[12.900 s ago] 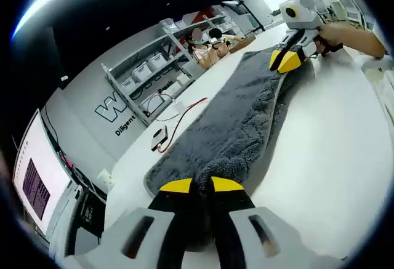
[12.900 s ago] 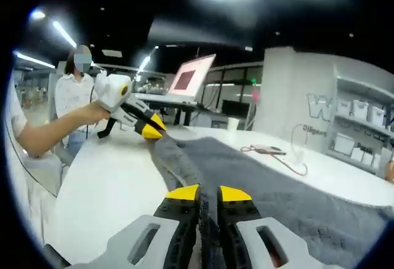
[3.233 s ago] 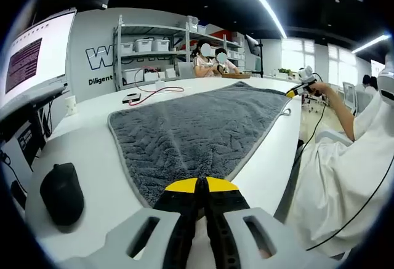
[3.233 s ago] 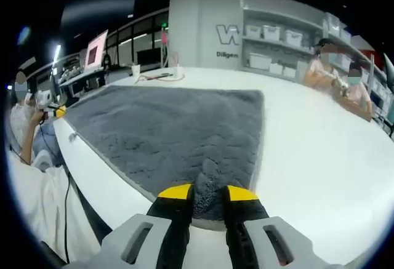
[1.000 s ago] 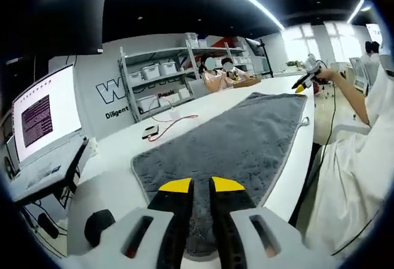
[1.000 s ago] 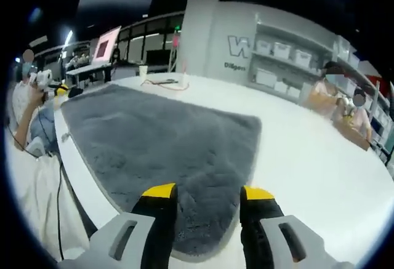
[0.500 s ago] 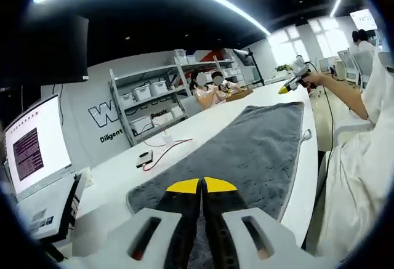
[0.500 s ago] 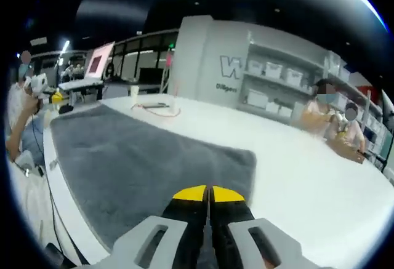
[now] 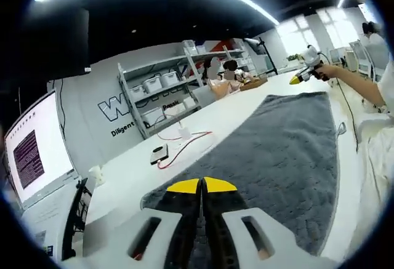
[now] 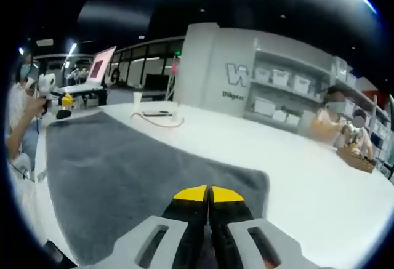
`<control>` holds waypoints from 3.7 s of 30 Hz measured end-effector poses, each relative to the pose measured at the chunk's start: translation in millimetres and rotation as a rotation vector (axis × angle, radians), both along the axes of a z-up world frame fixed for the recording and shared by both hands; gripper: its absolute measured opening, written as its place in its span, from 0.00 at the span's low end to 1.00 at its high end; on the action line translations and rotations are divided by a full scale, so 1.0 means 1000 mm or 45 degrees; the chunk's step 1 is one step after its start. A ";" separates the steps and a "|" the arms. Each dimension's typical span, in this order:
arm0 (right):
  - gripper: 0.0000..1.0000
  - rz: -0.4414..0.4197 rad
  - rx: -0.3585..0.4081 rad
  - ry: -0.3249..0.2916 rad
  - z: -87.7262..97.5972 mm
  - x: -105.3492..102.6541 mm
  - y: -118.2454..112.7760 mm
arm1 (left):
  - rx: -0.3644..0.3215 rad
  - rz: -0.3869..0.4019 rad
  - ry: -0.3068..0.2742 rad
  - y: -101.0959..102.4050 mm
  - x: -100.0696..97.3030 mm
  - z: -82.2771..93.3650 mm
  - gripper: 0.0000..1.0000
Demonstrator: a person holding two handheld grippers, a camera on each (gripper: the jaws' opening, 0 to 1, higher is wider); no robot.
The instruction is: Open the folded towel by lifting each exposed corner and separating the folded layers until the towel lies flat within the target outline without major curled edges
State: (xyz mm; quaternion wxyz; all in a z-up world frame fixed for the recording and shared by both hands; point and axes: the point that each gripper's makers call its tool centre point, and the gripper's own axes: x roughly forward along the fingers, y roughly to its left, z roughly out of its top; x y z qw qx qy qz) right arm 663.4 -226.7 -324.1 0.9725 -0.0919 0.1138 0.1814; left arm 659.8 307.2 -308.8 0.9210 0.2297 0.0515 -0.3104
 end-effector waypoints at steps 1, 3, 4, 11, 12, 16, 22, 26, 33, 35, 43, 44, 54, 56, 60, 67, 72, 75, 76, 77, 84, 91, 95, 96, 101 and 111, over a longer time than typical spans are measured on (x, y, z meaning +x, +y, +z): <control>0.00 -0.007 0.017 0.006 -0.002 0.005 -0.002 | -0.017 -0.015 -0.012 -0.003 0.002 0.000 0.01; 0.00 -0.020 0.056 0.019 -0.007 0.017 -0.006 | -0.060 -0.038 0.016 -0.008 0.005 -0.006 0.01; 0.00 -0.025 0.069 0.014 -0.007 0.020 -0.007 | -0.057 -0.028 0.029 -0.007 0.010 -0.009 0.01; 0.00 -0.075 0.129 0.009 -0.007 0.044 -0.022 | -0.018 0.007 0.108 -0.006 0.042 -0.018 0.01; 0.00 -0.084 0.113 0.013 -0.009 0.047 -0.025 | 0.007 0.018 0.101 -0.004 0.047 -0.018 0.01; 0.00 -0.121 0.128 0.043 -0.020 0.062 -0.036 | 0.051 0.071 0.120 0.002 0.075 -0.023 0.01; 0.00 -0.163 0.033 0.003 -0.025 0.082 -0.061 | 0.043 0.123 0.193 0.009 0.101 -0.036 0.01; 0.00 -0.173 0.000 -0.001 -0.030 0.092 -0.068 | 0.190 0.151 0.190 0.019 0.113 -0.054 0.01; 0.00 -0.229 0.013 0.038 -0.039 0.104 -0.077 | 0.117 0.239 0.264 0.035 0.139 -0.071 0.01; 0.00 -0.213 0.090 0.046 -0.040 0.108 -0.076 | 0.051 0.239 0.250 0.030 0.141 -0.065 0.01; 0.00 -0.158 0.053 0.034 -0.043 0.125 -0.070 | 0.162 0.235 0.220 0.026 0.143 -0.068 0.01; 0.00 -0.178 0.083 0.052 -0.044 0.126 -0.071 | 0.164 0.234 0.225 0.027 0.144 -0.069 0.01; 0.00 -0.201 -0.016 0.213 -0.069 0.133 -0.071 | 0.165 0.263 0.262 0.041 0.154 -0.076 0.01; 0.00 -0.184 -0.062 0.163 -0.067 0.138 -0.069 | 0.133 0.258 0.274 0.043 0.159 -0.077 0.01; 0.00 -0.179 -0.099 0.164 -0.068 0.140 -0.073 | 0.122 0.244 0.265 0.045 0.163 -0.078 0.01; 0.00 -0.107 -0.270 0.106 -0.067 0.148 -0.077 | 0.129 0.232 0.275 0.050 0.175 -0.078 0.00; 0.00 -0.137 -0.172 0.129 -0.068 0.152 -0.082 | 0.122 0.231 0.286 0.051 0.170 -0.079 0.00; 0.00 -0.131 -0.173 0.120 -0.067 0.150 -0.080 | 0.127 0.232 0.287 0.051 0.170 -0.079 0.00; 0.00 -0.131 -0.172 0.117 -0.067 0.150 -0.080 | 0.129 0.233 0.287 0.051 0.170 -0.079 0.00; 0.00 -0.122 -0.175 0.112 -0.067 0.150 -0.079 | 0.135 0.241 0.285 0.051 0.171 -0.079 0.00; 0.00 -0.134 -0.145 0.127 -0.068 0.152 -0.081 | 0.161 0.251 0.290 0.053 0.178 -0.079 0.01; 0.00 -0.115 -0.118 0.067 -0.066 0.153 -0.081 | 0.172 0.265 0.286 0.053 0.180 -0.078 0.01; 0.00 -0.009 -0.411 -0.033 -0.064 0.152 -0.073 | 0.122 0.319 0.317 0.051 0.173 -0.077 0.01; 0.00 -0.026 -0.396 -0.024 -0.064 0.153 -0.073 | 0.120 0.316 0.314 0.051 0.173 -0.078 0.01; 0.00 -0.060 -0.426 -0.059 -0.063 0.154 -0.071 | 0.067 0.337 0.325 0.052 0.171 -0.078 0.01; 0.00 -0.118 -0.532 -0.093 -0.057 0.154 -0.067 | 0.235 0.310 0.203 0.047 0.166 -0.075 0.04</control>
